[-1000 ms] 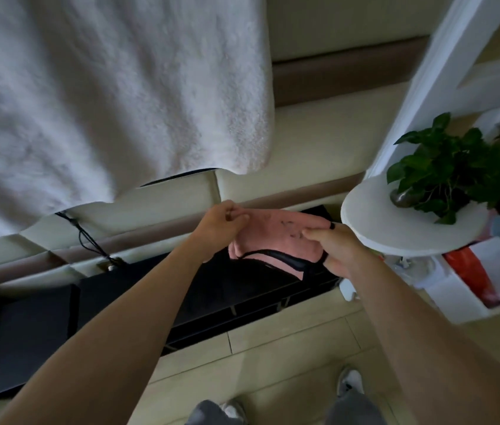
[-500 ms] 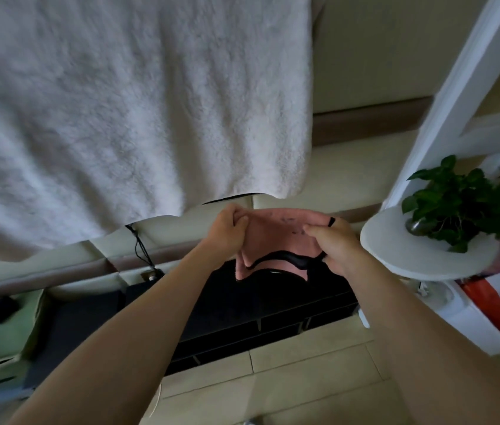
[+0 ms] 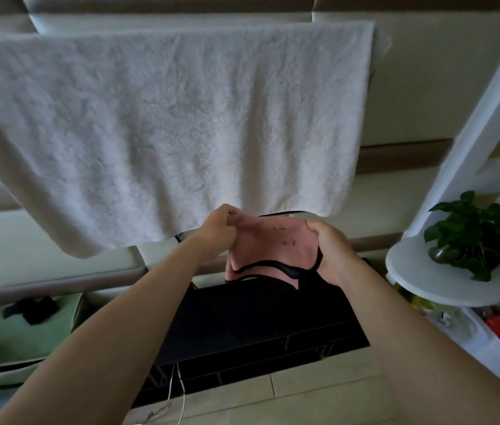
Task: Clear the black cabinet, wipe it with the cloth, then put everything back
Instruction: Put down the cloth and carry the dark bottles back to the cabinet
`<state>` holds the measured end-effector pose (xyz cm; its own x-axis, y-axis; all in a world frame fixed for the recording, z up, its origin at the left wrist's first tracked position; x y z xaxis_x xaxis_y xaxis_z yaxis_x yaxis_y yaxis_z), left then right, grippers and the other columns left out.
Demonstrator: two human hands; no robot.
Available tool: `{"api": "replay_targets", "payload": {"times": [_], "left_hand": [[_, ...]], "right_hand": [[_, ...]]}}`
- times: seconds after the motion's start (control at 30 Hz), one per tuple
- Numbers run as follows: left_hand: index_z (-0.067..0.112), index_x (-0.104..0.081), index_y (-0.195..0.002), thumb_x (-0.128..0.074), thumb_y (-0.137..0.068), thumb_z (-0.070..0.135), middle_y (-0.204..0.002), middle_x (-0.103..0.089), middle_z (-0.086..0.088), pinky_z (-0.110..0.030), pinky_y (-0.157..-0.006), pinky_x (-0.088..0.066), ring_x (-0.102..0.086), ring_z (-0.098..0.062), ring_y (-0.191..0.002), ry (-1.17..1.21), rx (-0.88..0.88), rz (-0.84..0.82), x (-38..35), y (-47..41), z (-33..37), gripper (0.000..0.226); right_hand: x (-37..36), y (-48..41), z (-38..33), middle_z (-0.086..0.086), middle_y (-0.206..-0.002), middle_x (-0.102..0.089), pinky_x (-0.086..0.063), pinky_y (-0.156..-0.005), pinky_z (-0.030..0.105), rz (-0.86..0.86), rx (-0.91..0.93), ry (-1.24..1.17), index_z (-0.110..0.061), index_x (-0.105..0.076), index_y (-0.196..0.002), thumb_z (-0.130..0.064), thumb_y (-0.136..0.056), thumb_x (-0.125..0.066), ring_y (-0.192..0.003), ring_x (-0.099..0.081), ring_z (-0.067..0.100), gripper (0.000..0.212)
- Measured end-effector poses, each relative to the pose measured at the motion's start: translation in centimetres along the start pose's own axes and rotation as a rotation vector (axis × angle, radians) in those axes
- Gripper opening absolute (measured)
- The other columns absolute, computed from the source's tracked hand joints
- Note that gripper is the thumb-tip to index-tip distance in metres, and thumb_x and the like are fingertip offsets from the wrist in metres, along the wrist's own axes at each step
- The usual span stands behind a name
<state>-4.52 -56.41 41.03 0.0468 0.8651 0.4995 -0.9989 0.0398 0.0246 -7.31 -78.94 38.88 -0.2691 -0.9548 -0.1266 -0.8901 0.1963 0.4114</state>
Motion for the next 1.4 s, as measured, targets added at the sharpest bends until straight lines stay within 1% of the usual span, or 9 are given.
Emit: {"api": "replay_targets", "payload": {"times": [0.17,0.27,0.4,0.47,0.67,0.83,1.1,1.23,1.4], "left_hand": [[0.024,-0.056,-0.113,-0.036,-0.08,-0.013,-0.11,-0.059,-0.006,-0.022,-0.06,-0.042,-0.054,-0.017,-0.085,0.012,0.023,-0.088,9.9,0.9,-4.6,0.053],[0.017,-0.056,-0.115,-0.042,-0.083,-0.013,-0.099,-0.057,-0.001,-0.017,-0.059,-0.044,-0.053,-0.012,-0.08,0.017,0.028,-0.069,15.4,1.6,-7.2,0.046],[0.007,-0.059,-0.073,-0.05,-0.077,-0.01,-0.069,-0.047,-0.005,-0.027,-0.055,-0.037,-0.044,-0.019,-0.064,0.048,0.097,-0.057,20.7,2.6,-10.5,0.019],[-0.005,-0.063,-0.073,-0.053,-0.077,-0.004,-0.063,-0.045,-0.006,-0.026,-0.051,-0.033,-0.042,-0.019,-0.059,0.076,0.16,0.013,23.0,3.1,-12.4,0.011],[0.014,-0.068,-0.097,-0.051,-0.088,0.007,-0.102,-0.072,-0.013,-0.047,-0.091,-0.056,-0.068,-0.03,-0.099,0.273,0.205,0.126,26.3,5.2,-16.6,0.021],[0.013,-0.066,-0.109,-0.048,-0.093,0.009,-0.097,-0.071,-0.008,-0.034,-0.073,-0.056,-0.068,-0.023,-0.092,0.256,0.198,0.21,28.0,7.1,-17.4,0.025],[0.017,-0.071,-0.103,-0.05,-0.088,0.014,-0.1,-0.074,-0.009,-0.047,-0.088,-0.06,-0.071,-0.026,-0.097,0.329,0.237,0.298,28.9,8.9,-17.7,0.026],[0.022,-0.07,-0.102,-0.048,-0.088,0.012,-0.1,-0.075,-0.006,-0.047,-0.09,-0.059,-0.072,-0.024,-0.097,0.28,0.253,0.314,28.7,9.5,-17.8,0.028],[0.026,-0.066,-0.092,-0.044,-0.093,0.005,-0.098,-0.073,-0.006,-0.043,-0.085,-0.06,-0.07,-0.026,-0.095,0.232,0.272,0.363,29.1,10.6,-18.9,0.03]], "right_hand": [[-9.8,2.4,1.5,0.013,-0.103,-0.074,-0.053,-0.098,0.05,0.03,0.083,0.126,-0.01,-0.07,-0.104,-0.023,-0.09,-0.063,-0.102,-0.069,0.032,0.02],[-15.3,4.0,2.4,0.005,-0.099,-0.068,-0.054,-0.088,0.038,0.053,0.158,0.185,-0.018,-0.061,-0.092,-0.007,-0.094,-0.059,-0.096,-0.066,0.022,0.011],[-21.1,5.3,3.6,-0.001,-0.083,-0.059,-0.044,-0.071,0.025,0.072,0.216,0.248,-0.021,-0.053,-0.077,0.001,-0.093,-0.055,-0.083,-0.062,0.016,0.027],[-23.7,6.0,4.0,0.0,-0.087,-0.06,-0.044,-0.07,0.023,0.054,0.233,0.256,-0.022,-0.053,-0.078,-0.001,-0.095,-0.055,-0.085,-0.06,0.015,0.026],[-29.1,7.2,5.4,-0.002,-0.098,-0.063,-0.049,-0.082,0.026,-0.023,0.224,0.23,-0.014,-0.062,-0.106,-0.006,-0.1,-0.056,-0.086,-0.059,0.005,0.011],[-31.6,7.9,6.3,0.005,-0.099,-0.07,-0.054,-0.097,0.042,-0.099,0.181,0.2,-0.013,-0.067,-0.101,-0.011,-0.1,-0.06,-0.095,-0.067,0.019,0.008],[-32.1,8.0,7.4,0.018,-0.106,-0.075,-0.057,-0.093,0.047,-0.378,-0.093,0.075,0.002,-0.068,-0.115,-0.001,-0.093,-0.067,-0.1,-0.073,0.03,0.022],[-32.2,7.4,8.5,0.019,-0.1,-0.076,-0.06,-0.081,0.043,-0.34,-0.051,0.111,0.002,-0.068,-0.109,0.006,-0.09,-0.067,-0.092,-0.075,0.03,0.019],[-33.4,7.6,10.2,0.015,-0.099,-0.077,-0.061,-0.083,0.047,-0.33,-0.047,0.118,-0.005,-0.069,-0.108,0.003,-0.09,-0.069,-0.092,-0.075,0.03,0.02]]}}
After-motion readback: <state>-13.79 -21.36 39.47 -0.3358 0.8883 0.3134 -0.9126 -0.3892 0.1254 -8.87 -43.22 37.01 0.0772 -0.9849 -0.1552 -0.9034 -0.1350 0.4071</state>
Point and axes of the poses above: each hand's wrist, its own y-axis away from the middle knuckle, its own x-axis out of the back of the hand, z = x × y, the point moved 1 cm from there along -y, towards the middle knuckle
